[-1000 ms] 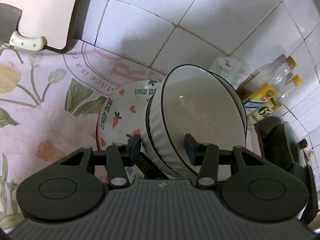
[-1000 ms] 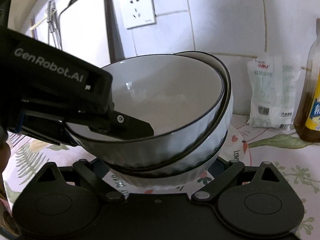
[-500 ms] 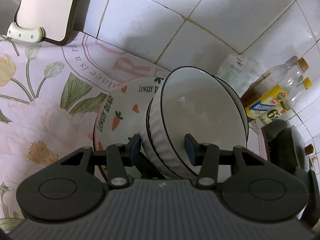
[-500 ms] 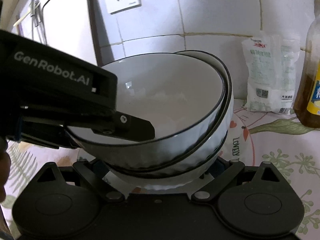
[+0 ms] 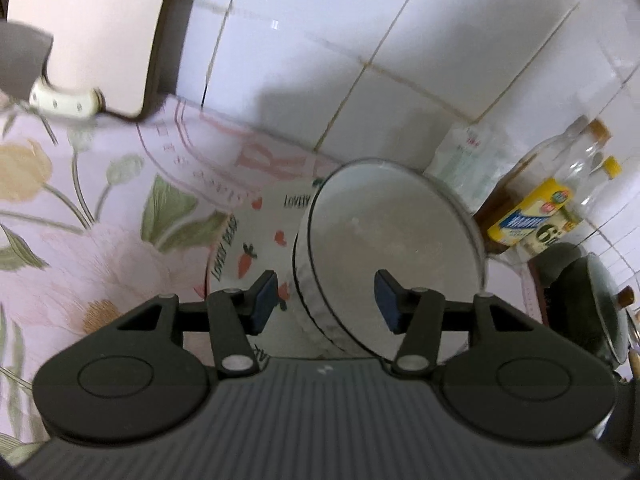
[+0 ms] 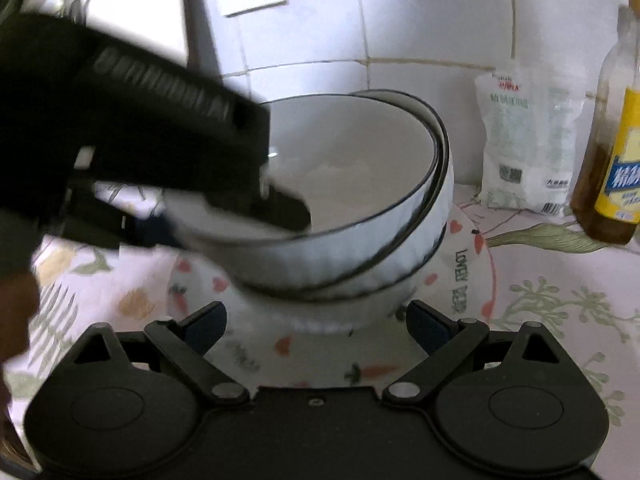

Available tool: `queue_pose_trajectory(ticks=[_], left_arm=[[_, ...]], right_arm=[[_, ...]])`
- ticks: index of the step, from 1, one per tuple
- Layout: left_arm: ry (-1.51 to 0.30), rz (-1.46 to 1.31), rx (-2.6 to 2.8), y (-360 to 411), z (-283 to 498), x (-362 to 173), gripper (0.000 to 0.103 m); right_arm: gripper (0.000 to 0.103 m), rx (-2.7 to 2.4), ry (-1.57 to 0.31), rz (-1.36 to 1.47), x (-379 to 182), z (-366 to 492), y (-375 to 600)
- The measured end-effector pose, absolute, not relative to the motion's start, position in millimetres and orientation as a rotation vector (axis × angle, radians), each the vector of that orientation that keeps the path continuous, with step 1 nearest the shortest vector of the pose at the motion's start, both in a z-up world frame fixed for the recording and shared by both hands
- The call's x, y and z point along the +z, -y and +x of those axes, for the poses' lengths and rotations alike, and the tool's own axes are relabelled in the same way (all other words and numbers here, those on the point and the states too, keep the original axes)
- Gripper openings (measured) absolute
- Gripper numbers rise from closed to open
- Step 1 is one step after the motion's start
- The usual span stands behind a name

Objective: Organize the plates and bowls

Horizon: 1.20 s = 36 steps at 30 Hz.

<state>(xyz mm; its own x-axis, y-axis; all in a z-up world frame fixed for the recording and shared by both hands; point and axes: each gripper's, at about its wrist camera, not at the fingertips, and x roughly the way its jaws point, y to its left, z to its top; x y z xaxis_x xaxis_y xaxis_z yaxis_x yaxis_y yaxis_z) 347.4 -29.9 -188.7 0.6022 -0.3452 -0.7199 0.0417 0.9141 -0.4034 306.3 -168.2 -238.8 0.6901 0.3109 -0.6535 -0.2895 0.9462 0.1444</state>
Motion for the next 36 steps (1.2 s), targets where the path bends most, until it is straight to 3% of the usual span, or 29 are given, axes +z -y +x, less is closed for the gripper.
queue_pose_trajectory(ticks=[23,32,36], left_arm=[[-0.766,-0.218,-0.321,6,229,-70,0.066],[-0.768,-0.186,-0.310,-2,184,-43,0.080],[-0.736,-0.119,-0.259,0,163,-33,0.092]], right_arm=[[0.098,0.232,-0.600,0.024,-127,194,205],[0.098,0.150,-0.562,-0.005,-77,153,218],[0.098,0.122,-0.572,0.010,-61,135,222]])
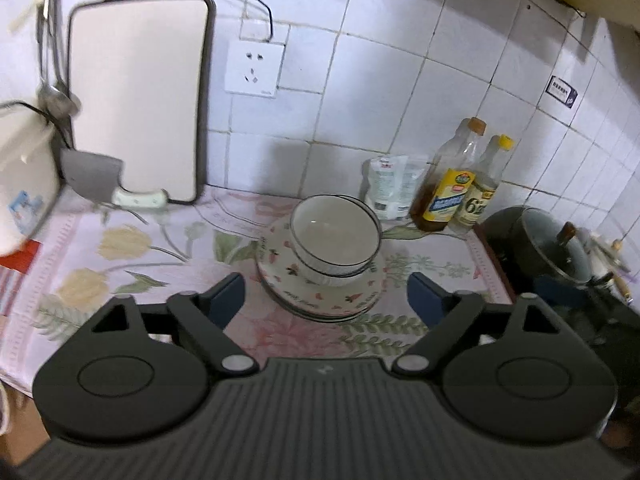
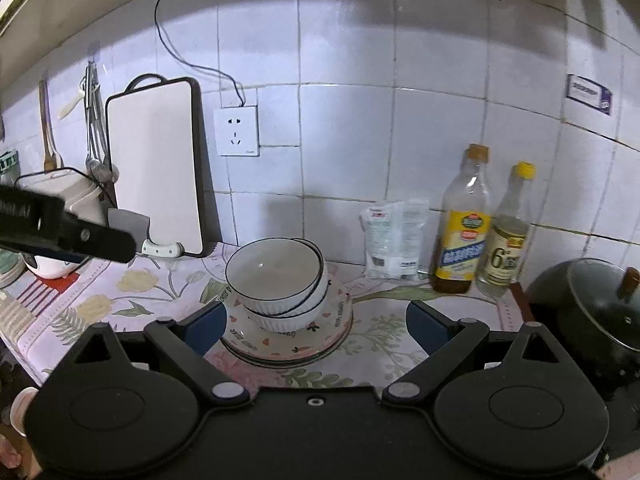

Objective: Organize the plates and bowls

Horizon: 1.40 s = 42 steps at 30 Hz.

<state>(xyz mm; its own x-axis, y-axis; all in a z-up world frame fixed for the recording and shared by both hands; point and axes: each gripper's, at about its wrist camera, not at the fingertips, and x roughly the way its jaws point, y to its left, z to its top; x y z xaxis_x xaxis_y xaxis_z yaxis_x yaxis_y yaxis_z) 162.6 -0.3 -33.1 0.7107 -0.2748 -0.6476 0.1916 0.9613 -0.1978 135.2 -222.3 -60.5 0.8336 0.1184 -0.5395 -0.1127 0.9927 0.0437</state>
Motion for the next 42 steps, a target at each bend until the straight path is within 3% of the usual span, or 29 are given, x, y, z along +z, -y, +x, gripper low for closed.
queue_pose_trajectory(ticks=[4,12,42], left_arm=[[-0.712,-0.082,-0.218,3,146,-25,0.098],[-0.686,0.023,-0.185,10,120,-12,0.098],[-0.664,0.041,-0.084,15,92,-22,0.098]], right_arm=[[0.099,0.095,-0.592,0.039,-45,121,227],[0.102,-0.043,-0.705,0.069,-30,105,233],[0.101,-0.093,-0.611,0.023,-19,51,215]])
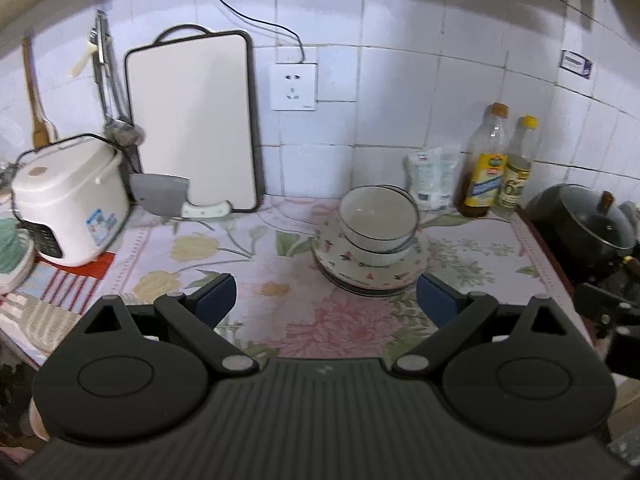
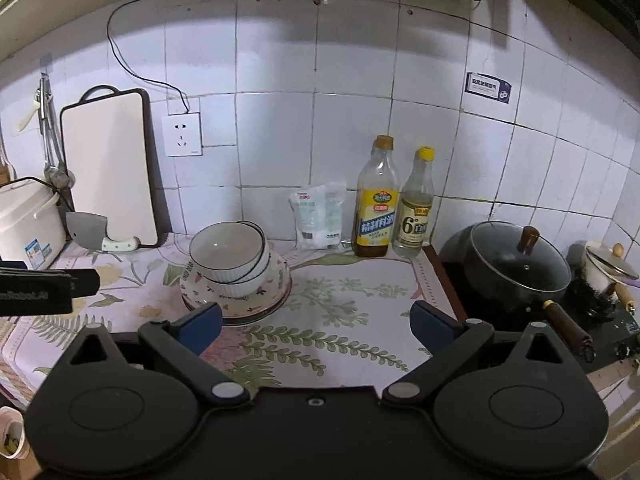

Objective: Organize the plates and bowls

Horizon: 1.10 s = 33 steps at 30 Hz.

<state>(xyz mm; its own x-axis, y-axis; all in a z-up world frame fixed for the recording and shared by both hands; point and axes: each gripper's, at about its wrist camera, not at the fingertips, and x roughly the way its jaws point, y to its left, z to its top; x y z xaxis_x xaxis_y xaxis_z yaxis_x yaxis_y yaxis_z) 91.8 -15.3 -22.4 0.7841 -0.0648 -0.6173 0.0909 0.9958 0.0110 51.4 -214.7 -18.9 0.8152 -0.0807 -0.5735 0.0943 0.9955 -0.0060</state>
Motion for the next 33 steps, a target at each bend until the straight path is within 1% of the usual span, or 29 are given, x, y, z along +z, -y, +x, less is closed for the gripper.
queue_pose_trajectory(ticks=[10,18,23,25,33], left_arm=[[-0.659,0.050,-0.079,11,92,-23,0.098],[-0.656,0.070,-0.083,6,91,-27,0.098],[-0.646,0.069,-0.104,6,88,-30,0.098],[-0.652,0.058,-0.109,6,88,-31,0.103],[-0.675,0.059,-0.094,7,89,-40,0.103]], right_arm=[[0.102,-0.093,-0.575,0.019,-23,49,206],[0.102,-0.106,-0.596,0.025,-37,52,204],[0.102,-0.119,-0.563,-0.007,-34,49,201],[0.102,-0.131,-0.544,-0.022,-33,47,200],[0.102,-0.136,-0.536,-0.034,-38,46,194]])
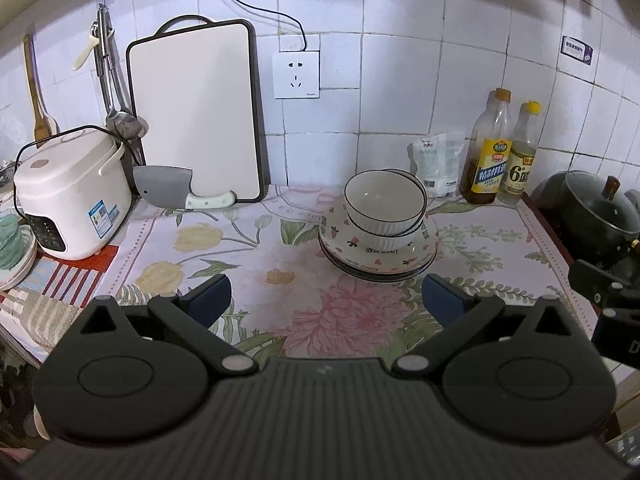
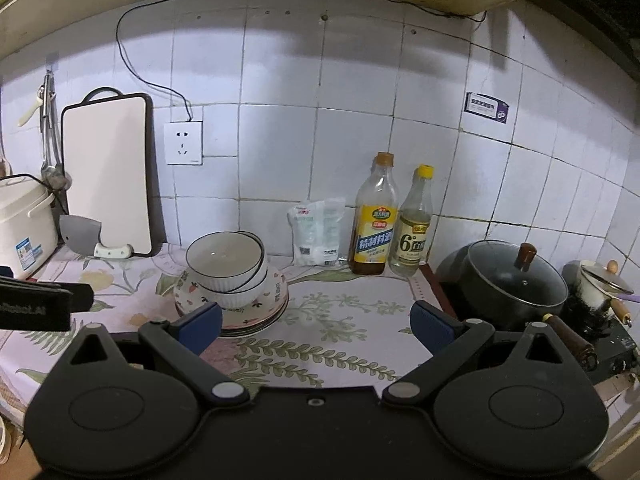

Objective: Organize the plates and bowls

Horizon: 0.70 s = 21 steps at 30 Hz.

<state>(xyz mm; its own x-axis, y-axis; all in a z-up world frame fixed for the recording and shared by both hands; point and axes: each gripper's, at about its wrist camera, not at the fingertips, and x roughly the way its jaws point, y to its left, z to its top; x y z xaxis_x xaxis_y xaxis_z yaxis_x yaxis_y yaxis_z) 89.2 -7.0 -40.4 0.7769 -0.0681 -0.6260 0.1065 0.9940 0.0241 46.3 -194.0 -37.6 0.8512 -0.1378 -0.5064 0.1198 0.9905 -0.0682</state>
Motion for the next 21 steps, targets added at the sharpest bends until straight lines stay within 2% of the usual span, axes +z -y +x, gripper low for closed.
queue_pose_trajectory(ticks=[21], left_arm=[[-0.666,0.045,-0.088,4.7,86.1,-40.0,0.103]], right_arm=[[0.102,-0.131,-0.563,-0.018,-37.6,47.7,194.0]])
